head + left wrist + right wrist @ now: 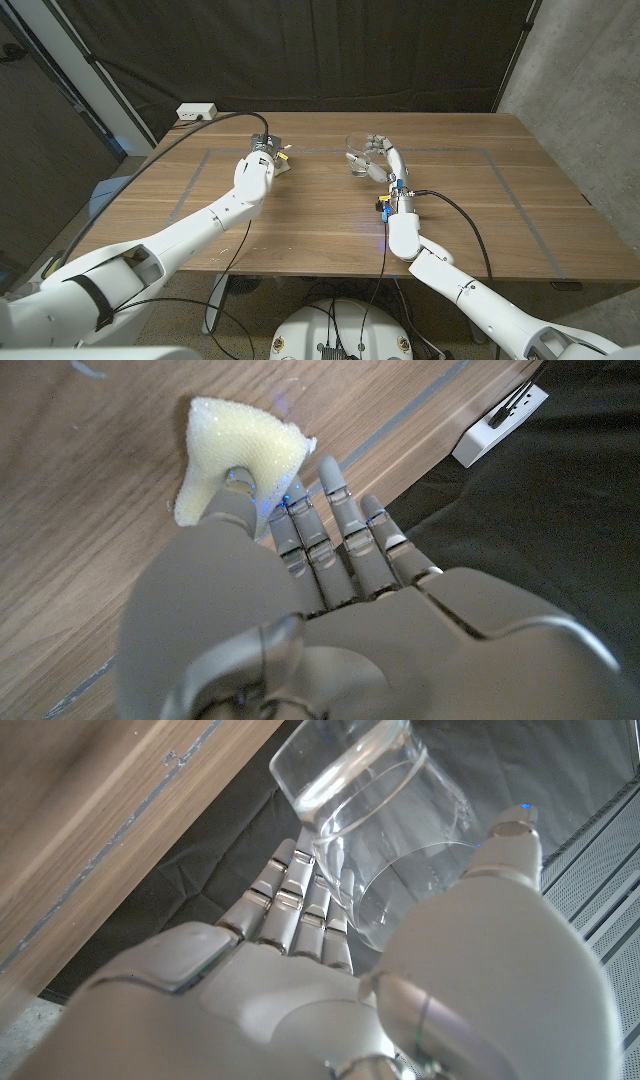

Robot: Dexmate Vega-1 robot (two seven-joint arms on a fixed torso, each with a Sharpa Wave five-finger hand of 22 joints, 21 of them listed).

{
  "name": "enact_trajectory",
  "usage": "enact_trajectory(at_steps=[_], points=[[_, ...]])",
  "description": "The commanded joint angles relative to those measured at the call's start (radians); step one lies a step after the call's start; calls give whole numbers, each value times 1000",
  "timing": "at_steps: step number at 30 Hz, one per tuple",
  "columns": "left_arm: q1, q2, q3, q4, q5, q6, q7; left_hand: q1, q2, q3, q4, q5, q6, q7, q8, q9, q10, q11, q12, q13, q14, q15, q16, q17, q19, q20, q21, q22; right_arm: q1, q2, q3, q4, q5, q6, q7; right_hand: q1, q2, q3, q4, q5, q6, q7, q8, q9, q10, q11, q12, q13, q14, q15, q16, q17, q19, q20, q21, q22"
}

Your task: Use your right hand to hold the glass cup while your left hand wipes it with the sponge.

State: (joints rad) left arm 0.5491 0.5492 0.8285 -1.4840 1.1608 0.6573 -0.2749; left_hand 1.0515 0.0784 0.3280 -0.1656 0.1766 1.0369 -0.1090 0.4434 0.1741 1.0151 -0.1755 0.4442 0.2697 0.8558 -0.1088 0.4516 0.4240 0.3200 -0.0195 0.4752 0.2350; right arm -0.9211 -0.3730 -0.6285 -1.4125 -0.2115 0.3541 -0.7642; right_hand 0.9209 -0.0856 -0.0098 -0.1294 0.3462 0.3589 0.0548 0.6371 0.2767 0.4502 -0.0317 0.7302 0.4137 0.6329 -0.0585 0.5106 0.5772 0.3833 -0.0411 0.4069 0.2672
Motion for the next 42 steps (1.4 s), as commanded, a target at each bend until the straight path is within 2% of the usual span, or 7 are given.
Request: enact_trajectory(at_steps=[1, 8, 13, 23, 28, 35, 42], points=[[81, -28, -109, -26, -132, -41, 254, 28, 19, 11, 0, 7, 102, 36, 35, 8, 25, -17, 6, 10, 13, -120, 11, 12, 14, 0, 13, 4, 4, 3, 1, 4, 5, -2, 5, 131, 135, 4, 3, 5, 189, -192, 7, 5, 117, -116, 4, 36, 5, -163, 0, 6, -5, -32, 5, 4], [138, -58, -223, -67, -334, -124, 379, 33, 19, 12, 3, 7, 106, 41, 34, 8, 27, -13, 9, 16, 12, -118, 11, 19, 12, 7, 17, 5, 6, 3, 0, 5, 4, -6, 8, 132, 135, 4, 3, 4, 189, -194, 10, 6, 117, -117, 7, 38, 6, -164, -3, 6, -5, -32, 7, 4], [139, -58, -224, -70, -369, -155, 429, 33, 22, 13, 9, 6, 107, 42, 31, 8, 31, -10, 13, 22, 14, -116, 13, 26, 22, -3, 25, 6, 8, 5, 0, 6, 5, -3, 9, 132, 136, 4, 4, 3, 188, -194, 11, 6, 117, -117, 8, 39, 6, -164, -5, 7, -6, -32, 8, 4], [163, -74, -304, -44, -618, -390, 516, 40, 23, 18, 13, 4, 123, 44, 31, 8, 52, -14, 24, 34, 41, -118, 21, 35, 45, -21, 44, 8, 4, 7, 2, -1, 8, 2, 4, 133, 138, 5, 5, 2, 194, -195, 18, 8, 123, -120, 13, 42, 10, -165, -10, 7, -6, -32, 11, 5], [162, -76, -317, -42, -703, -455, 511, 46, 20, 21, 12, 3, 127, 46, 30, 8, 52, -15, 23, 38, 53, -118, 23, 38, 51, -18, 52, 9, 1, 6, 3, -9, 3, -5, 1, 135, 138, 5, 4, 2, 194, -195, 20, 8, 126, -120, 15, 43, 14, -166, -10, 8, -5, -33, 13, 5], [157, -63, -305, -40, -741, -521, 524, 50, 17, 25, 12, 3, 127, 46, 26, 8, 51, -13, 22, 44, 55, -118, 19, 39, 45, -17, 56, 10, -3, 6, 5, -22, 2, -18, -1, 136, 138, 5, 4, 1, 193, -195, 22, 9, 126, -120, 16, 44, 16, -165, -12, 8, -5, -33, 14, 6], [135, -46, -301, 24, -829, -707, 505, 53, 13, 27, 12, 2, 133, 45, 25, 8, 62, -18, 25, 49, 63, -120, 19, 42, 54, -27, 65, 10, -5, 5, 8, -26, 17, -9, 8, 138, 140, 5, 3, 0, 194, -196, 24, 10, 127, -122, 17, 46, 20, -165, -12, 9, -4, -33, 16, 6]])
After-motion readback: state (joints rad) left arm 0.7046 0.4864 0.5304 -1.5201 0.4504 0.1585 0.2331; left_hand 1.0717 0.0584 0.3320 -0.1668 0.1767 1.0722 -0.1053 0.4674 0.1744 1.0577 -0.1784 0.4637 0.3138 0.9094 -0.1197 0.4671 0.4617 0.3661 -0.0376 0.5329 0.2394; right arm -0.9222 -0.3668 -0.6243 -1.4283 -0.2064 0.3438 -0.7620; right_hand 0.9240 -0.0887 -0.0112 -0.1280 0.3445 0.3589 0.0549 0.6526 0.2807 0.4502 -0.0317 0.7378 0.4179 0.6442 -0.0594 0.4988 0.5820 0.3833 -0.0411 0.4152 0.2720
